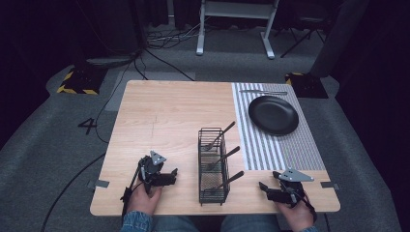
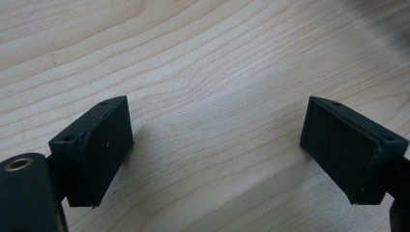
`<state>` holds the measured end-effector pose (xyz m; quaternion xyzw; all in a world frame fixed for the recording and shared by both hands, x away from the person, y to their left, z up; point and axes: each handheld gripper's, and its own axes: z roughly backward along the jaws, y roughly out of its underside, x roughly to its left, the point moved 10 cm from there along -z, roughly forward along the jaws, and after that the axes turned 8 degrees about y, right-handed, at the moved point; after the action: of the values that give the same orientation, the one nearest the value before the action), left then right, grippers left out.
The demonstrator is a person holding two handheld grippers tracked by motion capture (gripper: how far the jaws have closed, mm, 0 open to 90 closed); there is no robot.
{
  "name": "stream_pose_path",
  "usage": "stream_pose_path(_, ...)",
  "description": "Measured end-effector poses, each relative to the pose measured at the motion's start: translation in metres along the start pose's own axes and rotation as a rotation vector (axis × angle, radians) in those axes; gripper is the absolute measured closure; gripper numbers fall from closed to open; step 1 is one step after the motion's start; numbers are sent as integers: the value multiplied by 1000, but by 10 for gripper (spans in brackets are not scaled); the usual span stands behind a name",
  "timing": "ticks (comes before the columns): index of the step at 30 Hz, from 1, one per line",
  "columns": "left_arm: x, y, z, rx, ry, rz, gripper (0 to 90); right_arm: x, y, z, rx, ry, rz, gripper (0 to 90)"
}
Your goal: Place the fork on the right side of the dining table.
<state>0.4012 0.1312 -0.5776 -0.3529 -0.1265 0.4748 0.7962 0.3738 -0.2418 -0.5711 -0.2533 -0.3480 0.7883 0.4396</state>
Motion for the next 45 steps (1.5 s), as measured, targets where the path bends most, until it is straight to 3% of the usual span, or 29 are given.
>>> stream_pose_path(11, 0, 0, 0, 0, 0, 0, 114, 0, 0, 0, 0, -4, 3, 263)
stream_pose_path(18, 0, 0, 0, 0, 0, 0, 115, -4, -2, 6, 56, -33, -9, 345)
stream_pose_path(27, 0, 0, 0, 0, 0, 0, 114, -2, -21, 33, 50, -72, -3, 366)
stream_pose_path(34, 0, 0, 0, 0, 0, 0, 114, 3, -38, 60, 45, -135, -43, 400)
stream_pose_path(39, 0, 0, 0, 0, 0, 0, 115, 5, -47, 72, 71, -141, -71, 417)
stream_pose_path(45, 0, 0, 0, 0, 0, 0, 114, 10, -58, 85, 47, -163, -58, 418)
